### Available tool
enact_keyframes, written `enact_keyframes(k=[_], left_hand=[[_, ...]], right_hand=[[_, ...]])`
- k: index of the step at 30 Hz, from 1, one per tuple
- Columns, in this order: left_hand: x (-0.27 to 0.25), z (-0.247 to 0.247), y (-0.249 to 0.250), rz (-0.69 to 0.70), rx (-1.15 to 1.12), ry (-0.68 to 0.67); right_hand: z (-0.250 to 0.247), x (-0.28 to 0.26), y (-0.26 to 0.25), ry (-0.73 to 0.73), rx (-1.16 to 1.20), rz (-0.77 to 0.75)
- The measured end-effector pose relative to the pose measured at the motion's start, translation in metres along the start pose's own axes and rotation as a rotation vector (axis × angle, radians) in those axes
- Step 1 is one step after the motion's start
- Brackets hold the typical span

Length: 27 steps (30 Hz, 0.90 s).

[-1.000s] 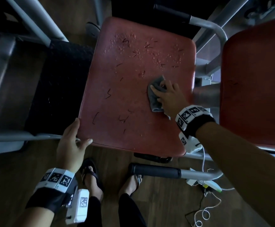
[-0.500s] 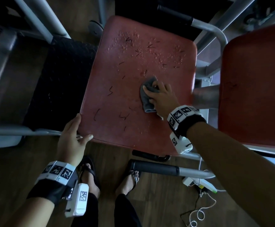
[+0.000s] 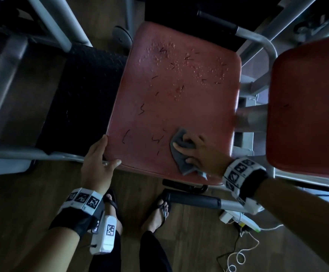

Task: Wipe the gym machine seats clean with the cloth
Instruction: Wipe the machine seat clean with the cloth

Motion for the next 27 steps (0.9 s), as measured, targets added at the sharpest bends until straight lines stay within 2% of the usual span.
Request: enact_keyframes(k=[3, 5, 10, 15, 20, 23, 27], left_hand=[[0.0, 0.0, -0.001, 0.007, -0.012, -0.001], [0.001, 0.001, -0.002, -0.001, -0.025, -0.005], [0.002, 0.003, -0.008, -0.005, -0.052, 0.0], [0.001, 0.003, -0.006, -0.011, -0.026, -0.002], [0.001, 0.0, -0.002, 0.003, -0.034, -0.003], [0.001, 0.0, -0.002, 0.025, -0.016, 0.001], [0.001, 0.001, -0.003, 0.035, -0.002, 0.009]], right_hand=[[0.017, -0.012, -0.017, -0.224, 0.033, -0.016], [0.021, -0.01, -0.024, -0.266, 0.017, -0.012], [0.012, 0.011, -0.047, -0.156, -0.043, -0.071], [0.001, 0.025, -0.058, -0.043, -0.056, -0.067], [-0.003, 0.015, -0.059, -0.004, -0.018, 0.034], [-0.011, 0.013, -0.063, 0.029, -0.055, 0.024], [0.0, 0.014, -0.059, -0.04, -0.012, 0.055]])
Point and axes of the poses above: each hand's wrist, its own x-axis towards the middle knuckle, its own z-axis out of the palm, y = z × x, the point moved 4 cm from there along x, towards the middle knuckle, and after that the axes turned 2 degrees about -y, right-handed, at the moved point
